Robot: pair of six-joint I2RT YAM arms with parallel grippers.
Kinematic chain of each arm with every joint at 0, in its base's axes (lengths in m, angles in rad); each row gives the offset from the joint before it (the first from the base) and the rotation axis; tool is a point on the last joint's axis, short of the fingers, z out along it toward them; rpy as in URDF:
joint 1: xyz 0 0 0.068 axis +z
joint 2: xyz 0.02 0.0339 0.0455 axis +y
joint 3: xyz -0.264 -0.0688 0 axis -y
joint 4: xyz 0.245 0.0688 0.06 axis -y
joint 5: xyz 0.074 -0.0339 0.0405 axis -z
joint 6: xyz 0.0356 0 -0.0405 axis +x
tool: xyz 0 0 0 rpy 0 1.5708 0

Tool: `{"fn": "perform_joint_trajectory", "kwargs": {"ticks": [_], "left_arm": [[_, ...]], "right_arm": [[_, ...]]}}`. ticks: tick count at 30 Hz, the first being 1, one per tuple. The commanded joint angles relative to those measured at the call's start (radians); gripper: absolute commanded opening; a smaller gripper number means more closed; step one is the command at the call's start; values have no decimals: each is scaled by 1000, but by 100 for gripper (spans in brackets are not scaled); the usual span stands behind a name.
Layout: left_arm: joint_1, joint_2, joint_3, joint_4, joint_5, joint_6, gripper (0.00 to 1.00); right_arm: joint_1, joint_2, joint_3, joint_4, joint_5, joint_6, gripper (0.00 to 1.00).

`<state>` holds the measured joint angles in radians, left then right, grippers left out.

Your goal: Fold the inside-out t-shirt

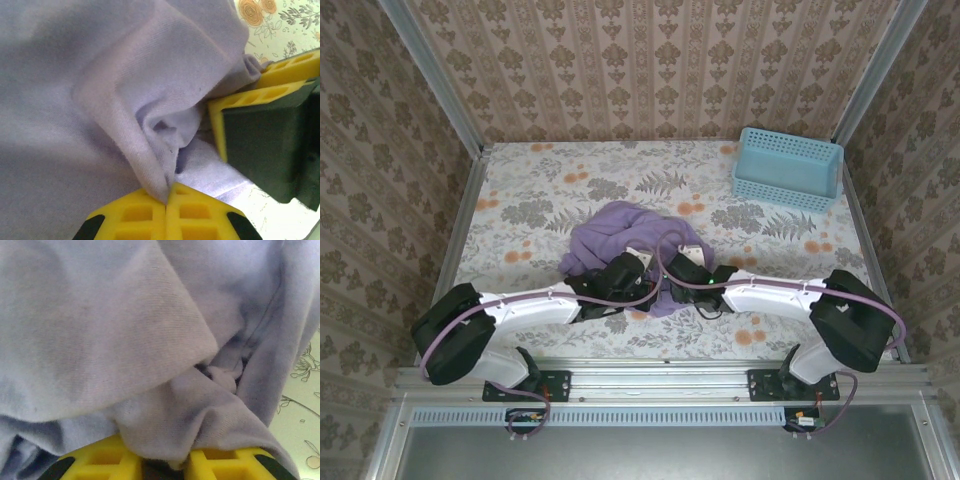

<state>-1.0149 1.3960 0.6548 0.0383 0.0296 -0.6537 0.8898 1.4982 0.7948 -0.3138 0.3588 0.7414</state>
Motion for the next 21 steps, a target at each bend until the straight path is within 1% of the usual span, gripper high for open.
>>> {"fn": "perform_joint_trajectory", "kwargs": {"ticks": [1,3,6,11,16,18,21], "left_arm": [[9,-20,0,-32,-49,5,4],[32,-12,3,-53,-48,-9,5],[67,-3,-1,-48,-30,-17,7],[86,22,30,-91,-40,-2,9],[93,48,65,-145,-84,29,10],[93,40,73,-164,-86,41,15],[76,11,78,-193,-115,64,24]], "right_arm": [[4,-70,-4,-29,11,-25,13],[7,-156,-42,-28,-3,-28,5],[8,-273,-98,-19,-43,-22,0],[9,-444,-182,4,-112,-14,0],[10,-598,-238,59,-250,-52,0],[9,-665,-262,79,-287,-62,0],[5,-756,-296,88,-288,-68,0]]}}
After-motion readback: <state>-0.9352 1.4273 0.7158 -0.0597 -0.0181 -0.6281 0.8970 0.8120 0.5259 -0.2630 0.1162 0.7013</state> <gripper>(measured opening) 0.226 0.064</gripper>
